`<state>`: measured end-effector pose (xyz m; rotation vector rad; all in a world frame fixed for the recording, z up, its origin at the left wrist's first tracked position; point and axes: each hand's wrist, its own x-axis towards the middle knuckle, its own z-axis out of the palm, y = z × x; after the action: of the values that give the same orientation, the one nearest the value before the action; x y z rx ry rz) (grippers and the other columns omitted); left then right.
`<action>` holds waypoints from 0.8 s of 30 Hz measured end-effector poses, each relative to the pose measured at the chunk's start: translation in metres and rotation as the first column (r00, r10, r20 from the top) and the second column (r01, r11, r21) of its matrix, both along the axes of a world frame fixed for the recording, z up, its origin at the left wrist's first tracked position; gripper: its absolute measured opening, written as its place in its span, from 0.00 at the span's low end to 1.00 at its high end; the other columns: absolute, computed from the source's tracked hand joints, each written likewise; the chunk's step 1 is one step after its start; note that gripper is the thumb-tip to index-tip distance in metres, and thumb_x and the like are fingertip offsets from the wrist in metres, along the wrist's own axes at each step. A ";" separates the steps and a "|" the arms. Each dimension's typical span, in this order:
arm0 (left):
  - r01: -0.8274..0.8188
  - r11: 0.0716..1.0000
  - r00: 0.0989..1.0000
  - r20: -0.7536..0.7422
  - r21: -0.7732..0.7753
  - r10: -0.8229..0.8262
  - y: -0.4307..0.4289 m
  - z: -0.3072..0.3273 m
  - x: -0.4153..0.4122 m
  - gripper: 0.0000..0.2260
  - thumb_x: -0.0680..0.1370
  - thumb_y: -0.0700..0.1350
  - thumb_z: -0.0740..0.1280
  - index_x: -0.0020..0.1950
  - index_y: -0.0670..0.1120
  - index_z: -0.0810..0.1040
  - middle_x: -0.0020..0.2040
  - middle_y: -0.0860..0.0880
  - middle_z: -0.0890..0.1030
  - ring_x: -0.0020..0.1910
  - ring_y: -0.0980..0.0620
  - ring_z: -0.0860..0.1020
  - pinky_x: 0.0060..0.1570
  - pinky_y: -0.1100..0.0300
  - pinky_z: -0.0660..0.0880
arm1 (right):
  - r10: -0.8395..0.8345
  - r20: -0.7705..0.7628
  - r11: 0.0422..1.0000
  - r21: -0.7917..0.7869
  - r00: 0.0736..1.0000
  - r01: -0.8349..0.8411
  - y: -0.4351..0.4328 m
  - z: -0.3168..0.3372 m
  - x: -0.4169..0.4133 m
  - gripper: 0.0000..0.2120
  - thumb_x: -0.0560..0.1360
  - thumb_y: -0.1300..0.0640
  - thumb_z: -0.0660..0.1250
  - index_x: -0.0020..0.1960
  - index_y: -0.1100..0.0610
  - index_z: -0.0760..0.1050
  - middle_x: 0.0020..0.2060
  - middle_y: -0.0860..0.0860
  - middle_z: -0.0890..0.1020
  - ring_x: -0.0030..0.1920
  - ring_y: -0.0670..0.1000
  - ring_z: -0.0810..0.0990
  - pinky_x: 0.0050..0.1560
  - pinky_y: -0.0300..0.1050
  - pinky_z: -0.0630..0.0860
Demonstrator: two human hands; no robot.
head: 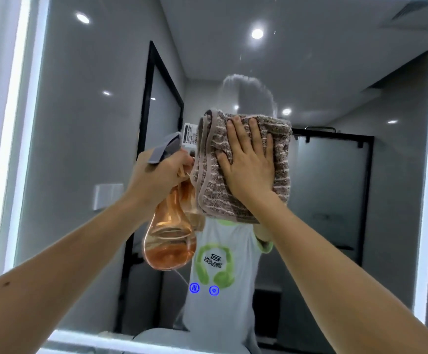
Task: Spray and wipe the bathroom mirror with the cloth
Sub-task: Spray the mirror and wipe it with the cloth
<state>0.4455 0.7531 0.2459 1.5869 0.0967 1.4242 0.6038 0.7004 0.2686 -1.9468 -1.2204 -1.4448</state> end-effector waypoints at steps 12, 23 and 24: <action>0.011 0.999 1.000 0.013 0.038 -0.011 -0.002 0.000 0.005 0.06 0.74 0.40 0.64 0.37 0.44 0.76 0.37 0.43 0.78 0.39 0.46 0.77 0.42 0.56 0.76 | -0.019 0.032 0.996 -0.084 0.999 0.022 -0.009 -0.030 0.006 0.27 0.79 0.42 0.42 0.68 0.47 0.28 0.67 0.41 0.30 0.67 0.44 0.26 0.62 0.46 0.20; -0.006 0.994 1.000 0.031 0.108 0.003 -0.001 0.036 0.014 0.06 0.74 0.39 0.63 0.38 0.43 0.77 0.38 0.44 0.78 0.40 0.45 0.76 0.43 0.54 0.76 | -0.014 0.089 0.999 -0.041 0.996 0.017 -0.010 0.015 0.016 0.26 0.75 0.40 0.33 0.69 0.47 0.28 0.68 0.41 0.32 0.68 0.44 0.28 0.63 0.44 0.21; 0.015 0.995 1.000 0.018 0.102 -0.016 0.000 0.038 0.017 0.07 0.73 0.40 0.65 0.35 0.46 0.79 0.36 0.46 0.79 0.40 0.45 0.77 0.48 0.50 0.77 | -0.012 0.106 0.999 -0.037 0.994 0.016 -0.012 0.018 0.018 0.27 0.74 0.40 0.32 0.69 0.47 0.28 0.69 0.41 0.32 0.68 0.43 0.28 0.63 0.44 0.21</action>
<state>0.4627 0.7532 0.2841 1.6529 0.0006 1.4516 0.6216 0.6889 0.2868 -1.9290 -1.2916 -1.5606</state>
